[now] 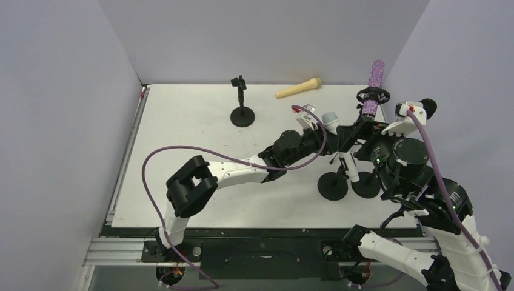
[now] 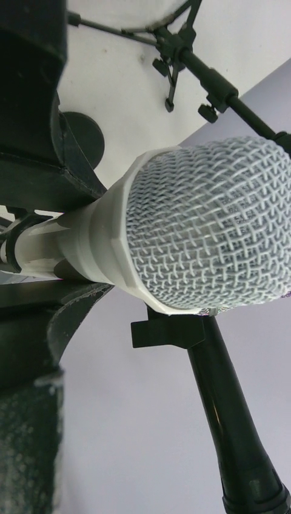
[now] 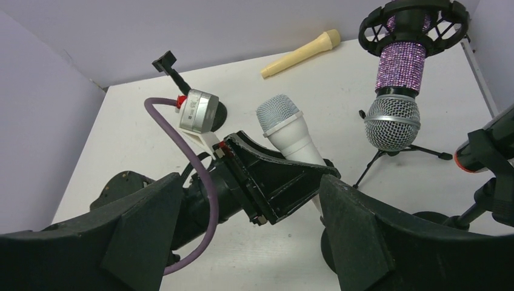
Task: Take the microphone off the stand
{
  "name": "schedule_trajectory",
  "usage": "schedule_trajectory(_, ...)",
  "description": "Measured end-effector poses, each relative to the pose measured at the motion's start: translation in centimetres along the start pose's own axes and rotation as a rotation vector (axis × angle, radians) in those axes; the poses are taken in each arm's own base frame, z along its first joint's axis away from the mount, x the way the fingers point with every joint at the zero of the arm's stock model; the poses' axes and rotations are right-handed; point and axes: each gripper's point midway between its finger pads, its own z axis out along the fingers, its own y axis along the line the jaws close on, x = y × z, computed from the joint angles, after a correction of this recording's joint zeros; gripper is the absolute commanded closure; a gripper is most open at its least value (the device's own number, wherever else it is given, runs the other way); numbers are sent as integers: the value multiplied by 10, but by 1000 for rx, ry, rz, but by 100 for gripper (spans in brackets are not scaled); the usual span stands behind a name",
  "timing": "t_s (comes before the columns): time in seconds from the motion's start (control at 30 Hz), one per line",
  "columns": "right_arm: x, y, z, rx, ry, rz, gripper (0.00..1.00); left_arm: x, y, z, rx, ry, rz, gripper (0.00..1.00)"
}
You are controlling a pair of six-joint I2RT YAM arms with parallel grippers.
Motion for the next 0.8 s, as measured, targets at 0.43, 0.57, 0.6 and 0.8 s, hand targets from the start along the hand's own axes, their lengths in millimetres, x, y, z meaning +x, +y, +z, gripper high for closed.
schedule_trajectory(0.43, 37, 36, 33, -105, 105, -61, 21, -72, 30, -80, -188, -65, 78, 100)
schedule_trajectory(0.57, 54, 54, 46, -168, 146, -91, 21, -102, 43, -113, -258, -95, 93, 100)
schedule_trajectory(0.6, 59, 57, 49, -180, 157, -97, 21, -107, 44, -120, -268, -100, 95, 100)
schedule_trajectory(0.8, 112, 78, 75, -264, 273, -169, 21, -130, 56, -167, -309, -112, 87, 100)
